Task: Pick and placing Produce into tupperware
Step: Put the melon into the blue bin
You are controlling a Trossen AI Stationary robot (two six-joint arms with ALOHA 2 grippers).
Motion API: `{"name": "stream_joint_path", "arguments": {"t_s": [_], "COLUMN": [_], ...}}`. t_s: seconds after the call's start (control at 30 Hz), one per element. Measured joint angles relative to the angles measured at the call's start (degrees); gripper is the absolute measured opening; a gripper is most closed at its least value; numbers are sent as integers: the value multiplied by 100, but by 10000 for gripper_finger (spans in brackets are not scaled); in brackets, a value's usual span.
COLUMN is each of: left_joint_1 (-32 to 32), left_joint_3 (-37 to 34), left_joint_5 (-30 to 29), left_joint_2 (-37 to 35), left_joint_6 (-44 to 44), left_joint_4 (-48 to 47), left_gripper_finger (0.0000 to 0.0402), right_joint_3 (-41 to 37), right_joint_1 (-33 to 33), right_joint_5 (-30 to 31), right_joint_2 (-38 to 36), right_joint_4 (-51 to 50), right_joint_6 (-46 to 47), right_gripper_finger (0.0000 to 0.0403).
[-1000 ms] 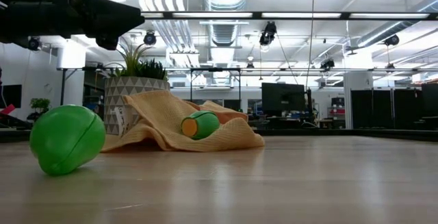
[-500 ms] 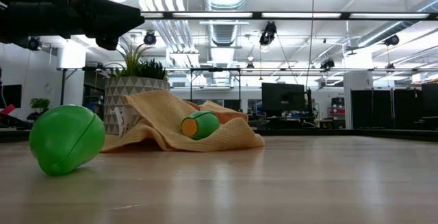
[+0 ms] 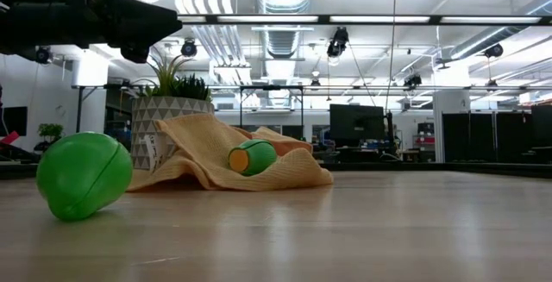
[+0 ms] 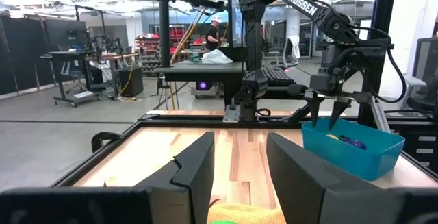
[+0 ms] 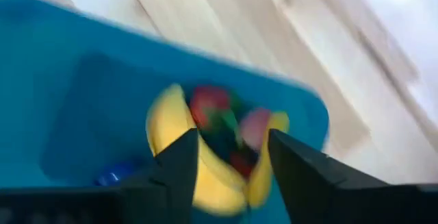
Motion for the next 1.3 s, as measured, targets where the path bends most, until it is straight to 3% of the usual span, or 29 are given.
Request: {"name": "stream_joint_path", "arguments": {"t_s": [0.07,0.13,0.27,0.37,0.47,0.63,0.7,0.77,0.9,1.03,1.1,1.3], "left_joint_1": [0,0,0,0,0,0,0,-1,-2,-2,-2,-2], "left_joint_3": [0,8,7,11,9,9,9,3,0,-3,-13,-7], "left_joint_5": [-2,-4,-24,-20,-20,-15,-15,-8,6,6,5,2], "left_joint_2": [0,-2,0,0,-2,42,42,43,48,48,48,43], "left_joint_6": [2,2,2,-2,-2,-208,-306,-308,-302,-301,-300,-297], "left_joint_4": [-1,1,0,3,4,3,-1,11,3,1,-2,-3], "left_gripper_finger": [121,121,121,121,121,121,121,121,121,121,121,121], "right_joint_3": [33,141,240,182,56,-29,-25,-44,-209,-567,-852,-1985], "right_joint_1": [0,2,-7,-105,-329,-856,-1080,-1305,-2043,-3083,-3571,-4347], "right_joint_5": [620,1607,3438,3739,3121,821,63,-122,-404,-1687,-2004,-1408], "right_joint_2": [-1,-2,-123,-322,-472,-583,-596,-652,-905,-1448,-1838,-3219], "right_joint_4": [144,551,2027,3526,4983,7280,7532,7419,7262,7250,7264,7247], "right_joint_6": [-318,-1053,-3305,-5113,-6791,-9462,-10188,-10708,-11212,-11190,-11144,-11193], "right_gripper_finger": [186,200,211,209,204,193,189,185,179,174,172,170]}}
